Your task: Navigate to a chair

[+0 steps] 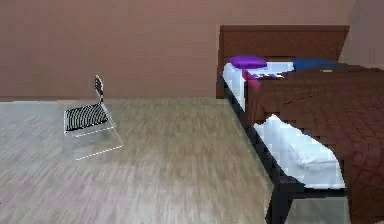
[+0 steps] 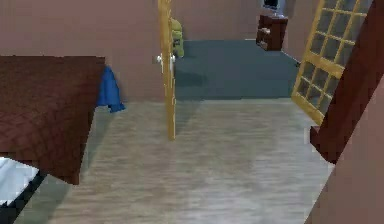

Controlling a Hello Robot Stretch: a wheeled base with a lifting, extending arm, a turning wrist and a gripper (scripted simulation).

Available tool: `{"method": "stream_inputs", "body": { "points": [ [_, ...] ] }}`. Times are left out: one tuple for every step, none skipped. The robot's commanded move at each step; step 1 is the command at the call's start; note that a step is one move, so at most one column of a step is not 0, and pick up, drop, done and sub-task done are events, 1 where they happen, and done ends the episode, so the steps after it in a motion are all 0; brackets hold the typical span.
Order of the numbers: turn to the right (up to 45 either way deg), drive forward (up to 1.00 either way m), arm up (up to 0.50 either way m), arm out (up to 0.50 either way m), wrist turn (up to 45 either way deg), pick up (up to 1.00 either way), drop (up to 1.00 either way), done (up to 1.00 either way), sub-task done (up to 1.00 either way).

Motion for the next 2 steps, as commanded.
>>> {"method": "stream_inputs", "body": {
  "points": [
    [0.0,1.0,0.0,0.0,0.0,0.0,0.0,0.0,0.0],
    [0.0,0.5,0.0,0.0,0.0,0.0,0.0,0.0,0.0]
  ]
}}
